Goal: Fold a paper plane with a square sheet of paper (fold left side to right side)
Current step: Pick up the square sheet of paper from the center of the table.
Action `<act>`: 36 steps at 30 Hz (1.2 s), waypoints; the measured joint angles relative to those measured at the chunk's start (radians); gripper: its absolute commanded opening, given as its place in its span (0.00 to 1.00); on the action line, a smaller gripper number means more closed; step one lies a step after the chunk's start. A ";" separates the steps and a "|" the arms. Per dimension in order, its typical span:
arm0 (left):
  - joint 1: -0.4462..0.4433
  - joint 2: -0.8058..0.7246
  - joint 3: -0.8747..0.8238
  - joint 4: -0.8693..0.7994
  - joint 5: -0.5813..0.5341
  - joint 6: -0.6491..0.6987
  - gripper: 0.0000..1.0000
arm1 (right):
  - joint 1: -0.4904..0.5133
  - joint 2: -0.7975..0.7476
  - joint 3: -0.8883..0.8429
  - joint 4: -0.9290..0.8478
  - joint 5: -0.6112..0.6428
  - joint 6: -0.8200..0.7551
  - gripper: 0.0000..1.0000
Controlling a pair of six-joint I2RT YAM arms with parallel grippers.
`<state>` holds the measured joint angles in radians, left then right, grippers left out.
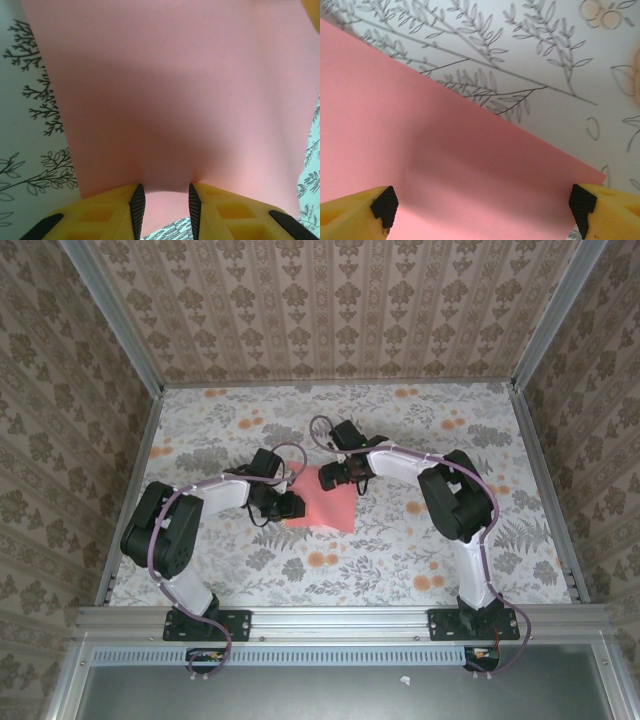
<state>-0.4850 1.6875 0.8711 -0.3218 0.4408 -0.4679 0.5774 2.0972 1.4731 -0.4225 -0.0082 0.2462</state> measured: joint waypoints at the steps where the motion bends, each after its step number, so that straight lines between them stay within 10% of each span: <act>1: 0.000 0.000 0.001 -0.002 0.000 0.000 0.34 | 0.005 0.000 -0.001 -0.001 0.000 0.000 0.87; 12: 0.008 -0.044 -0.002 -0.039 -0.027 -0.002 0.43 | 0.016 0.000 -0.001 -0.008 0.026 -0.009 0.87; 23: 0.089 -0.202 -0.053 0.033 0.046 -0.133 0.76 | 0.016 0.000 -0.002 -0.004 0.016 -0.005 0.88; 36: 0.062 -0.132 -0.095 0.047 0.056 -0.236 0.66 | 0.005 -0.003 -0.002 -0.002 -0.033 0.003 0.90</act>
<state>-0.4232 1.5558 0.7765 -0.2749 0.4965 -0.7040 0.5827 2.0937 1.4708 -0.4244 -0.0410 0.2497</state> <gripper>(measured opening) 0.679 0.895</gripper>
